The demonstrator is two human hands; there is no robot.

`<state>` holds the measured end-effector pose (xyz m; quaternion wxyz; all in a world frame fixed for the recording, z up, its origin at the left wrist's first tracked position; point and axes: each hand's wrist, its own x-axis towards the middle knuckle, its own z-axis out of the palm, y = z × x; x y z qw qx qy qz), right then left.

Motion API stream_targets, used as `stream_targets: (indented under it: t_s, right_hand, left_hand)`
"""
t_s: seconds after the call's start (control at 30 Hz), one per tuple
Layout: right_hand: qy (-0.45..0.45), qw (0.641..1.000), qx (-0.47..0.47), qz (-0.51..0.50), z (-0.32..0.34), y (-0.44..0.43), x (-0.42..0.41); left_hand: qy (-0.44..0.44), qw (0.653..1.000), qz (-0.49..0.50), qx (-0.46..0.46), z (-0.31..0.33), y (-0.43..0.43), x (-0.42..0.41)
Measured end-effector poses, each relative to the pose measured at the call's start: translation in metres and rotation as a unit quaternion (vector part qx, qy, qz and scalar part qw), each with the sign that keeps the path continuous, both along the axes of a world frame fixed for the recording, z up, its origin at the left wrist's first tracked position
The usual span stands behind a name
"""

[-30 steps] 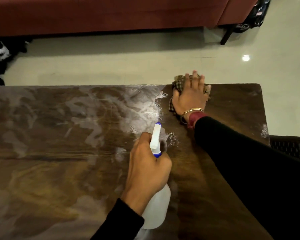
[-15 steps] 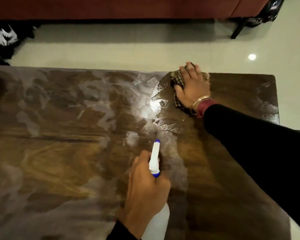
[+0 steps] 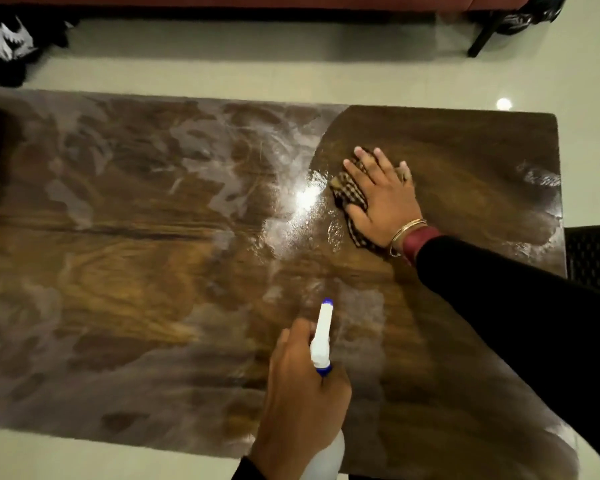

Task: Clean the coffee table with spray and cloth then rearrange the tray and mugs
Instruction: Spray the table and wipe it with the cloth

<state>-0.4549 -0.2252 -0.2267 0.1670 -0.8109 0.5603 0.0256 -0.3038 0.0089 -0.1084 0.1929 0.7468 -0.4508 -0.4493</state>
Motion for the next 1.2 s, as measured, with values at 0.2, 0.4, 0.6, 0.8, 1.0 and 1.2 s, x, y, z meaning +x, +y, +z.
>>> stream_targets:
  t_s: [0.2,0.4,0.6,0.8,1.0,1.2]
  right_hand:
    - [-0.027,0.956,0.019,0.291,-0.003,0.156,-0.021]
    - [-0.021,0.975,0.012,0.219,-0.006,0.131,-0.039]
    - [-0.030,0.994,-0.001,0.106,-0.004,0.197,-0.014]
    - [-0.025,0.992,0.017,0.123,-0.009,0.365,-0.044]
    - [-0.009,0.986,0.010,-0.166,-0.005,0.363,-0.067]
    - [-0.001,0.978,-0.031,-0.208,-0.016,0.373,0.062]
  left_hand:
    - [0.006,1.000,0.014,0.016,0.007,0.036,0.002]
    - [0.022,0.999,0.026,0.041,0.010,0.070,-0.003]
    - [0.061,0.993,0.088,0.058,0.022,0.112,-0.024]
    - [0.044,0.994,0.055,0.089,0.025,0.132,-0.024]
    - [0.048,0.996,0.030,0.076,0.015,0.152,-0.008]
    - [0.029,0.999,0.004,0.044,0.021,0.161,0.008]
